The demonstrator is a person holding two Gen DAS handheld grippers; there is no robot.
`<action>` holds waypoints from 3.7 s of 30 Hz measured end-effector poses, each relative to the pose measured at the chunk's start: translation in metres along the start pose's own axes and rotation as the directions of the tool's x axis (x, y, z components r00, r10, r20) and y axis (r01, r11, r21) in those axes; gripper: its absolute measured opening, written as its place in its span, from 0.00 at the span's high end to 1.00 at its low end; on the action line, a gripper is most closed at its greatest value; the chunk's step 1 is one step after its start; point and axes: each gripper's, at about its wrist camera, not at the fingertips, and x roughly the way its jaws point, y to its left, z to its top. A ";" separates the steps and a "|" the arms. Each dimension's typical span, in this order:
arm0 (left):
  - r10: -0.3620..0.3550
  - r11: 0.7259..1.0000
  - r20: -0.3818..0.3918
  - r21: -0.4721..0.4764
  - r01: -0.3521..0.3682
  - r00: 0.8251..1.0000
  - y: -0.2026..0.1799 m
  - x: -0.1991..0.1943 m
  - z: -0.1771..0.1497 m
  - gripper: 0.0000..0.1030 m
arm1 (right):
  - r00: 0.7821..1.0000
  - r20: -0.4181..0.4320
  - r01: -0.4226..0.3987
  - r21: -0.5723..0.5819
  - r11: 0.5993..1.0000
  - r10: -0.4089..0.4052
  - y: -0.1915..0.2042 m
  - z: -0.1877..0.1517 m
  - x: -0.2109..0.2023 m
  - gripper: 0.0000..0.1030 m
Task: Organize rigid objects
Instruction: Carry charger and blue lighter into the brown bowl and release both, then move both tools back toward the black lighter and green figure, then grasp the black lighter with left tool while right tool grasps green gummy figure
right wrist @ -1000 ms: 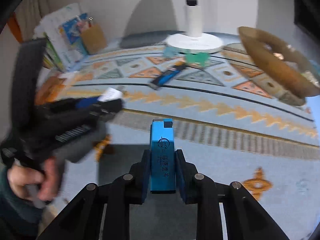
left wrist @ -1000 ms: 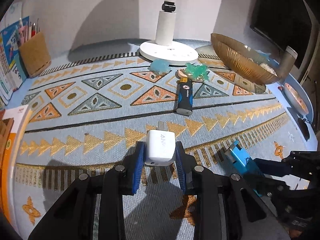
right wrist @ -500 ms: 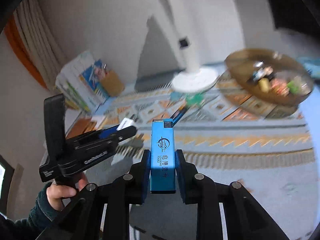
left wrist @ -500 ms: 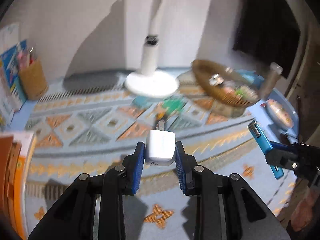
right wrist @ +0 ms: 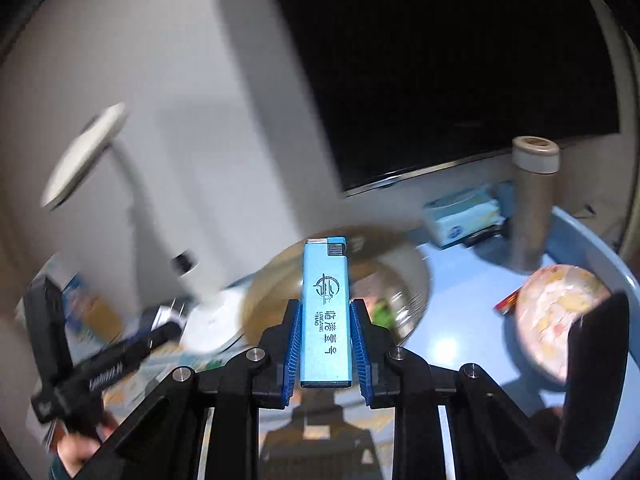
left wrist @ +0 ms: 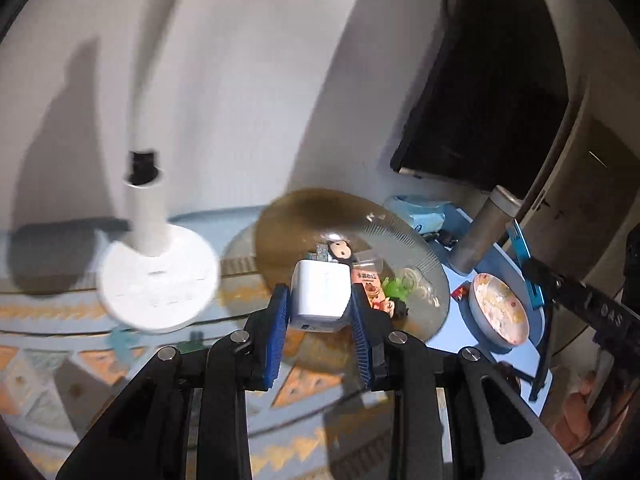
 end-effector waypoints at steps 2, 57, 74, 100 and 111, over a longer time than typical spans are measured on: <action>-0.010 1.000 -0.034 -0.007 0.010 0.999 -0.001 0.028 0.004 0.74 | 0.999 -0.021 0.025 0.026 0.999 -0.024 -0.011 0.012 0.023 0.77; 0.292 0.946 -0.048 -0.131 -0.296 0.955 0.134 -0.121 -0.180 0.15 | 0.967 -0.254 -0.063 -0.234 0.970 0.001 0.090 -0.190 0.040 0.45; 0.184 0.983 -0.080 0.003 -0.185 0.980 0.107 -0.106 -0.146 0.16 | 0.905 -0.408 -0.218 -0.200 0.955 0.121 0.119 -0.155 0.063 0.42; 0.157 0.988 -0.197 0.040 -0.151 0.968 0.121 -0.013 -0.116 0.81 | 0.908 -0.418 -0.221 -0.384 0.897 0.044 0.199 -0.123 0.196 0.56; 0.143 0.981 -0.111 -0.116 -0.156 0.983 0.123 -0.087 -0.146 0.81 | 0.920 -0.369 -0.249 -0.289 0.925 0.132 0.159 -0.123 0.106 0.56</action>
